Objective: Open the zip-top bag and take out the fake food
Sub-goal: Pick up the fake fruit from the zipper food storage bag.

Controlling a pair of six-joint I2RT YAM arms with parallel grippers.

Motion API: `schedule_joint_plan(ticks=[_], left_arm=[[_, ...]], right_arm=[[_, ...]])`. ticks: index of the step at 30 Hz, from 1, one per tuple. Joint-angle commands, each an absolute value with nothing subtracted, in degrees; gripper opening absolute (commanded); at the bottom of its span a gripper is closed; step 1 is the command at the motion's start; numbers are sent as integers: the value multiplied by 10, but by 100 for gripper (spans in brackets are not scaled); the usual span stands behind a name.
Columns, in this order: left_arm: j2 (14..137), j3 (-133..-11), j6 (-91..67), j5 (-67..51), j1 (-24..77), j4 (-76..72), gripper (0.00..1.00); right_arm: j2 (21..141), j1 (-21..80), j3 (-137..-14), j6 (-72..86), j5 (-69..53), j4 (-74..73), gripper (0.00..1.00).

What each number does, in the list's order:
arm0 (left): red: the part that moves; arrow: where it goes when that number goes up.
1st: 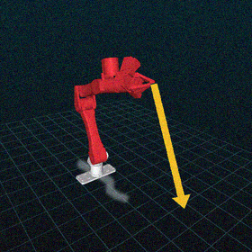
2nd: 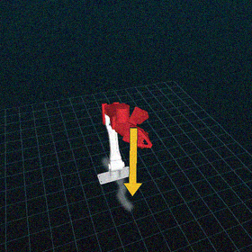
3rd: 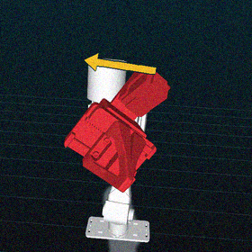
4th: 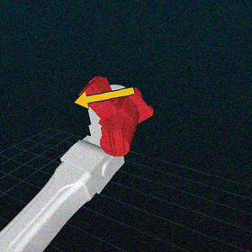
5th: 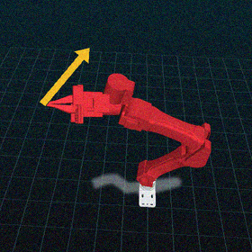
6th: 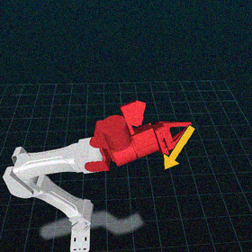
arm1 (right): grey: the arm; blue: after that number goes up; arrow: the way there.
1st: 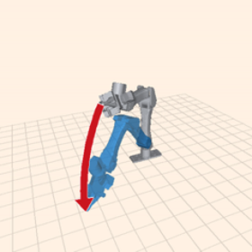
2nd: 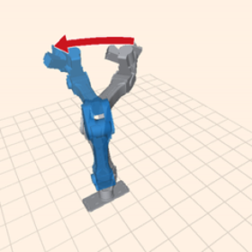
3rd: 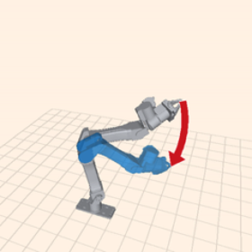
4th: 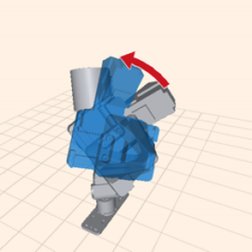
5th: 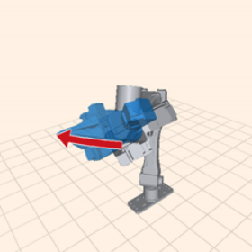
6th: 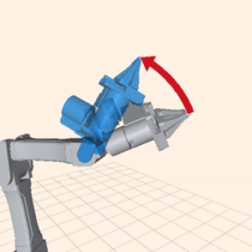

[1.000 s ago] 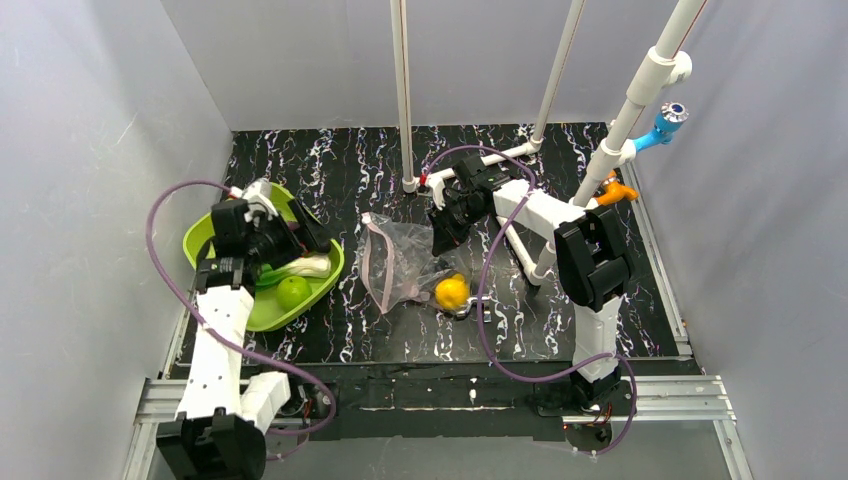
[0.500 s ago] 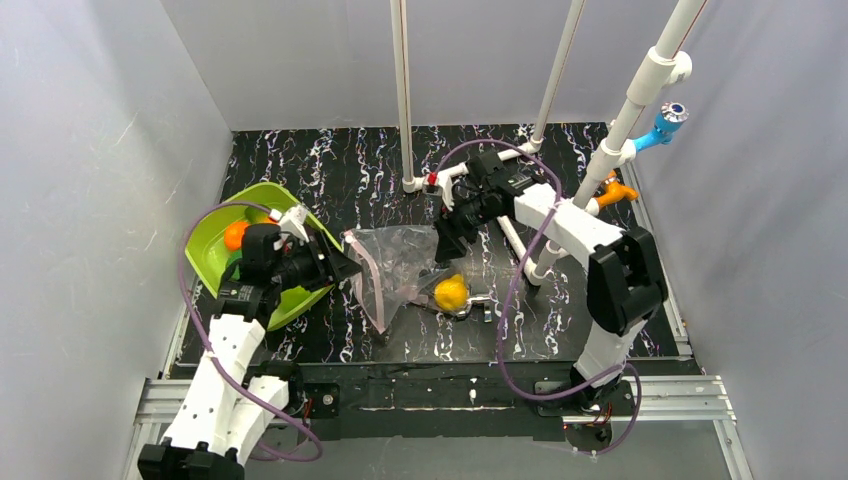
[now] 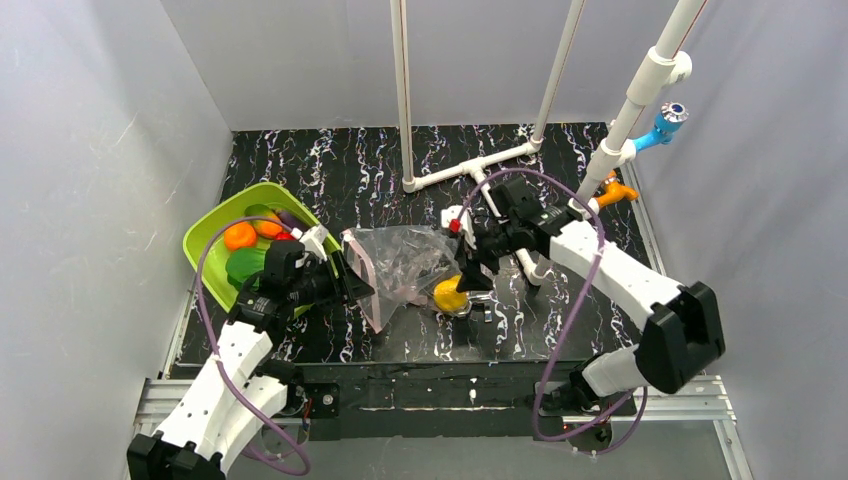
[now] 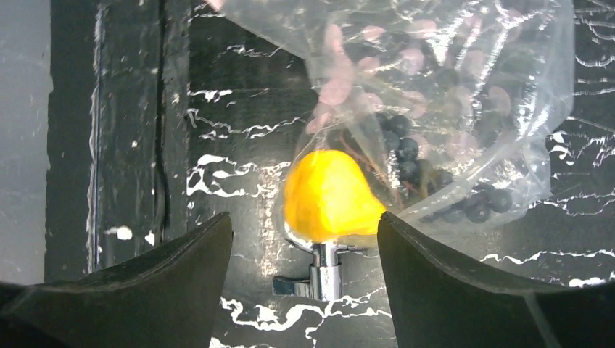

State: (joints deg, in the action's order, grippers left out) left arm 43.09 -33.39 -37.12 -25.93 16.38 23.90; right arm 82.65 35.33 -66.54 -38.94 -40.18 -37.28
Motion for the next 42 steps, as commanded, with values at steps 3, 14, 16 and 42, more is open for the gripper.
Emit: schedule_joint_plan(ticks=[3, 14, 16, 42], left_arm=[[380, -324, -379, -251, 171, 233, 50], [358, -313, -383, -169, 171, 275, 40], [378, -316, -381, -167, 171, 260, 39], [710, -358, -342, -205, 237, -15, 42]], right_arm=[[766, 360, -616, -543, -466, -415, 80], [775, 400, -600, -465, -384, -318, 80], [779, 400, -594, -424, -366, -285, 80], [903, 395, -604, -129, -117, -97, 74]])
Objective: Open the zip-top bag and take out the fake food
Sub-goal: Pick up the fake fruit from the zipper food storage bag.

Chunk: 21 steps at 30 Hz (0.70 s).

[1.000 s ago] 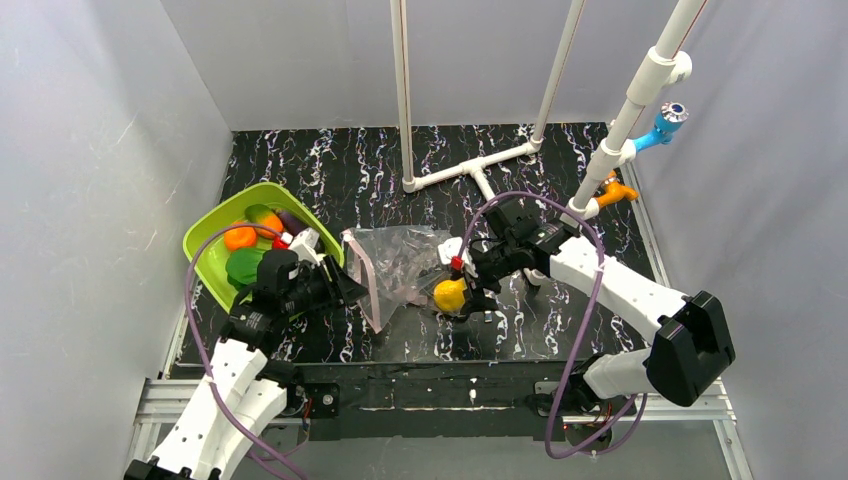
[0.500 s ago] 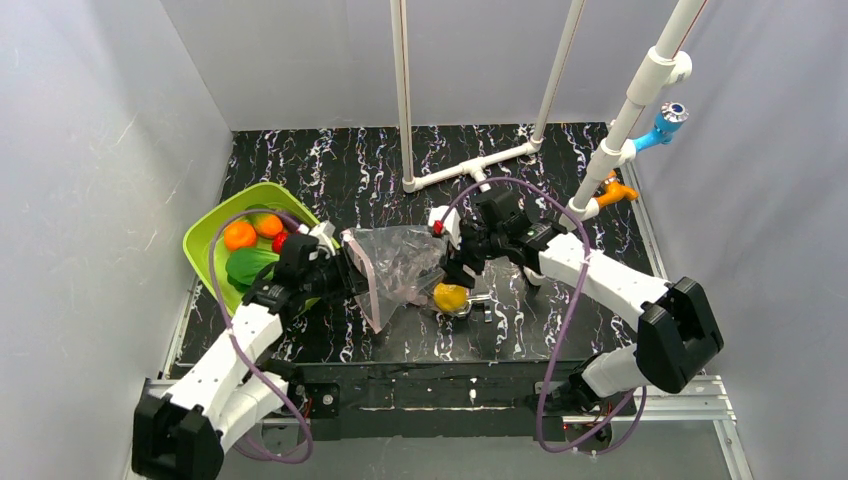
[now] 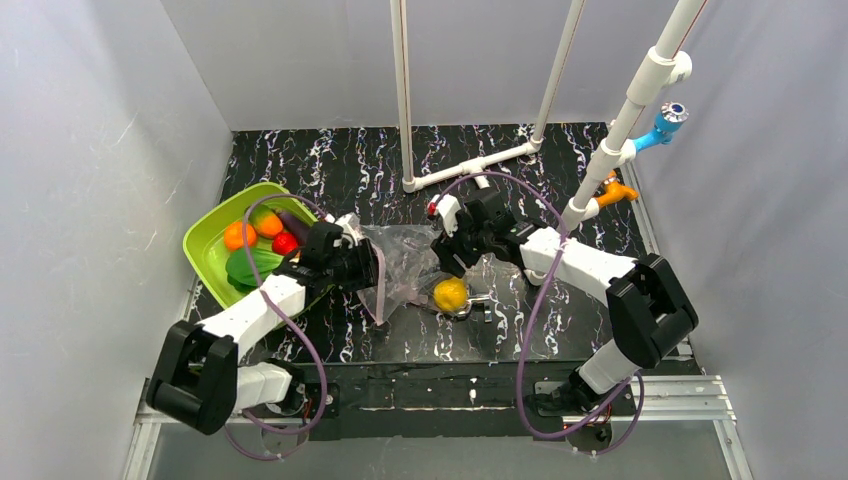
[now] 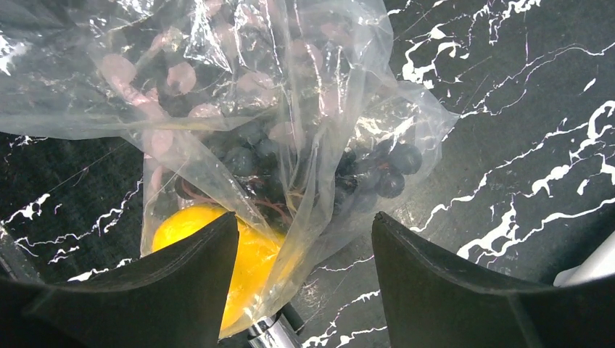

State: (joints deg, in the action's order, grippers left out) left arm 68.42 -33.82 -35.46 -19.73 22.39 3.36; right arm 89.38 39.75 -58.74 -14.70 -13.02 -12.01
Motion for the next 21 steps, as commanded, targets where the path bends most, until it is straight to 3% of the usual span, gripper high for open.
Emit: schedule_joint_plan(ticks=[1, 9, 15, 21], left_arm=[[721, -362, -341, -208, 243, -22, 42], [797, -371, -350, -219, 263, -89, 44], [789, -344, -369, -241, 265, -138, 51], [797, -335, -393, -276, 265, -181, 54]], right_arm=[[905, 393, -604, -128, -121, -97, 74], [896, 380, -601, -119, -185, -104, 59], [833, 372, -606, -171, -296, -156, 71], [811, 371, -603, -247, -305, -205, 72]])
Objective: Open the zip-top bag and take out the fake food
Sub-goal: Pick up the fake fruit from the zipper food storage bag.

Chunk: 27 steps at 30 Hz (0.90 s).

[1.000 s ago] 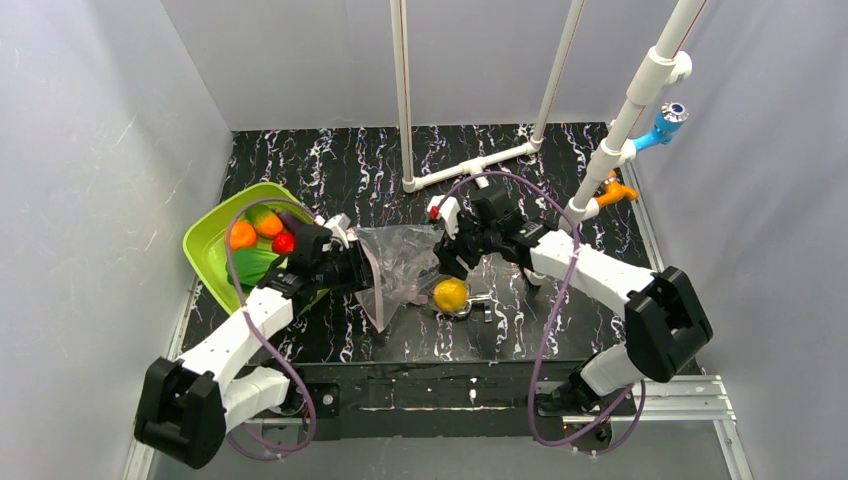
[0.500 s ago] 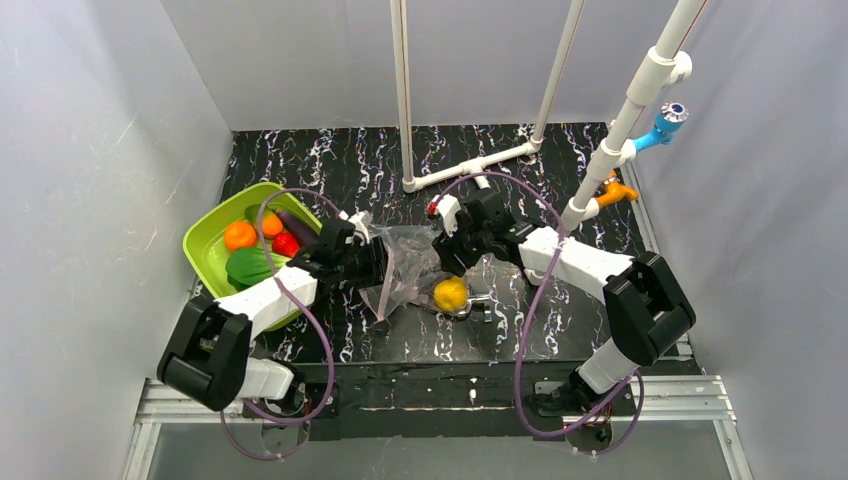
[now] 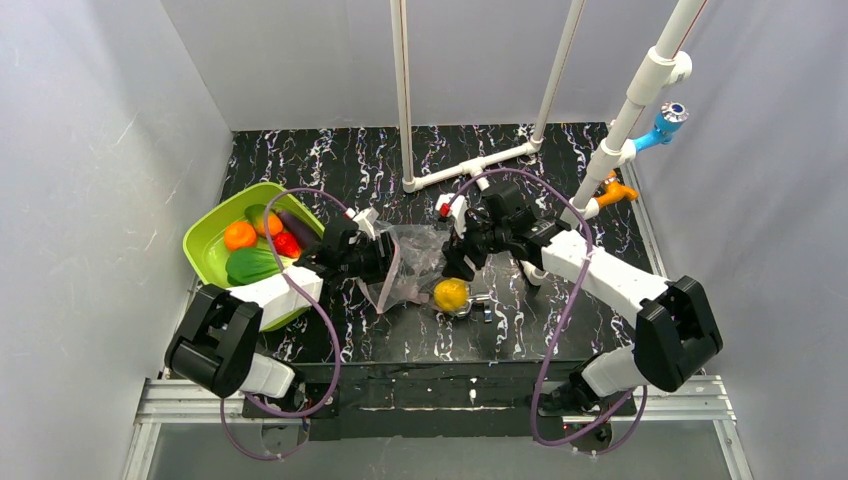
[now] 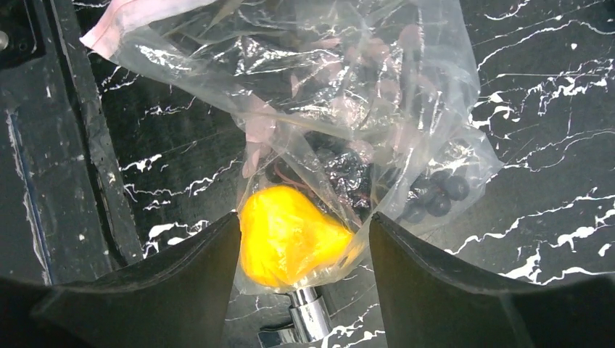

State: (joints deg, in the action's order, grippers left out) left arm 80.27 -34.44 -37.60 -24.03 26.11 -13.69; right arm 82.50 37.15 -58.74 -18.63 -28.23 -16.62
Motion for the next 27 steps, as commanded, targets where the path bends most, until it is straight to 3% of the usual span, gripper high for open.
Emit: schedule_joint_plan(ticks=[1, 6, 13, 16, 21, 27], left_arm=[[801, -329, -403, -285, 265, -197, 54], [825, -306, -445, -321, 267, -266, 55], [840, -315, -445, -332, 275, -262, 50], [846, -317, -451, -345, 281, -275, 36], [834, -301, -471, -374, 286, -334, 22], [781, -260, -495, -399, 291, -388, 22]], right_arm=[[811, 371, -603, -256, -289, -211, 72], [837, 356, -612, -260, -256, -237, 78], [873, 357, -621, -247, -223, -243, 75], [881, 357, -625, -237, -216, -241, 69], [888, 357, -626, -224, -222, -236, 56], [892, 357, -629, -207, -218, -227, 42]])
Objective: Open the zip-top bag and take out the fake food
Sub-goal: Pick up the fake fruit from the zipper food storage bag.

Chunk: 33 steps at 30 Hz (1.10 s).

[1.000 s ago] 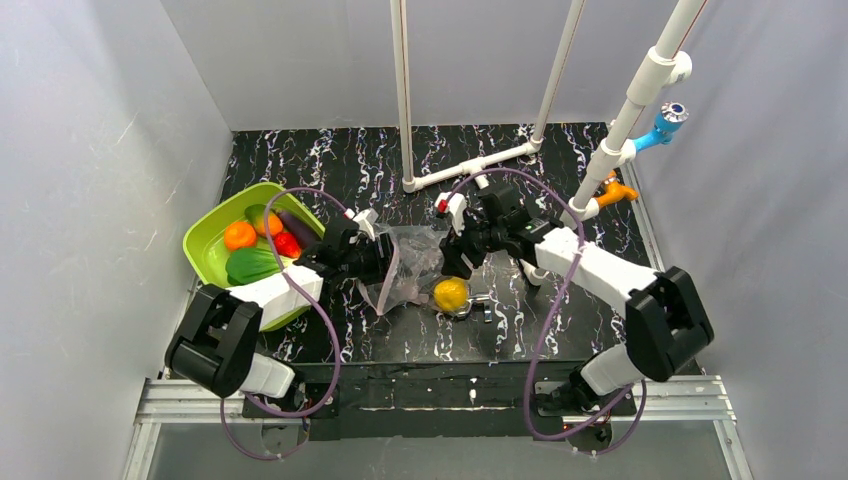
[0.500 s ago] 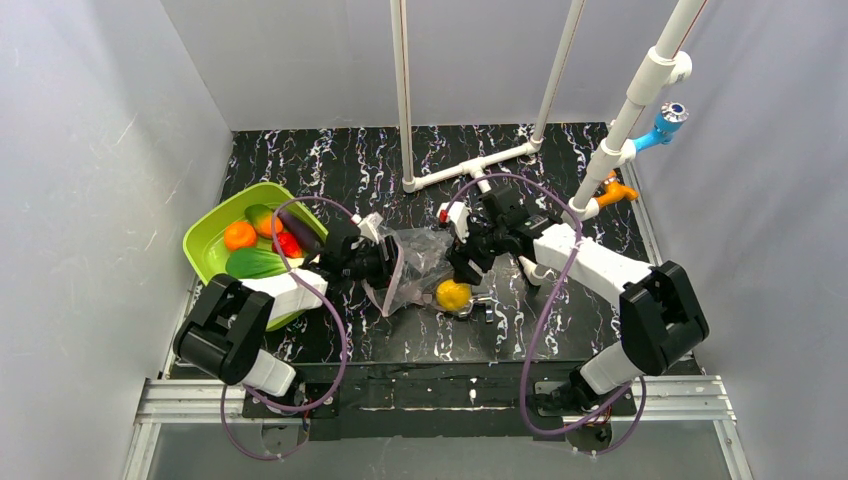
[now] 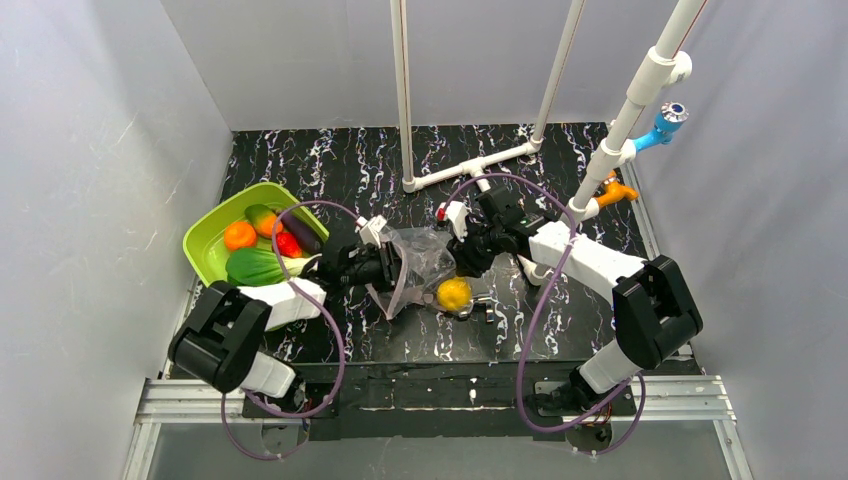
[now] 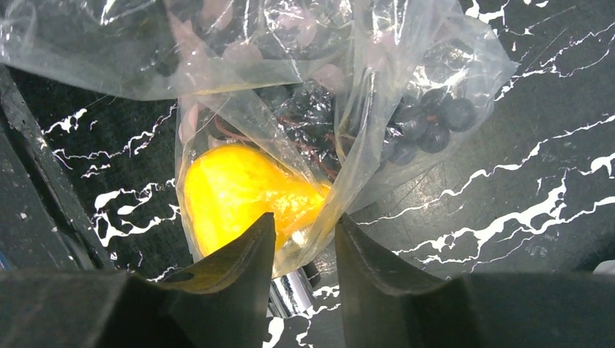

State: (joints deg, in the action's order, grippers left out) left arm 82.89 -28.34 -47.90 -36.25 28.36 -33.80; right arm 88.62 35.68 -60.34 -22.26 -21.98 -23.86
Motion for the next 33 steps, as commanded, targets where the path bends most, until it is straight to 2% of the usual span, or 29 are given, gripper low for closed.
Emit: schedule_joint_plan(ticks=[1, 4, 7, 10, 17, 27, 33], left_arm=[[772, -255, -497, -400, 292, -388, 22], [745, -249, -471, -386, 293, -350, 23], [726, -281, -402, -307, 293, -210, 38], [735, -314, -366, -239, 293, -131, 47], [805, -381, -354, -188, 293, -94, 44], [880, -410, -352, -222, 311, -110, 36], [922, -432, -347, -248, 325, -119, 36]], right_arm=[[891, 357, -630, -206, -219, -226, 40], [888, 356, -630, -205, -221, -223, 37], [890, 354, -628, -201, -221, -221, 37], [892, 353, -629, -193, -219, -217, 41], [897, 349, -624, -173, -213, -199, 42], [908, 349, -624, -163, -208, -187, 41], [921, 349, -626, -159, -209, -191, 38]])
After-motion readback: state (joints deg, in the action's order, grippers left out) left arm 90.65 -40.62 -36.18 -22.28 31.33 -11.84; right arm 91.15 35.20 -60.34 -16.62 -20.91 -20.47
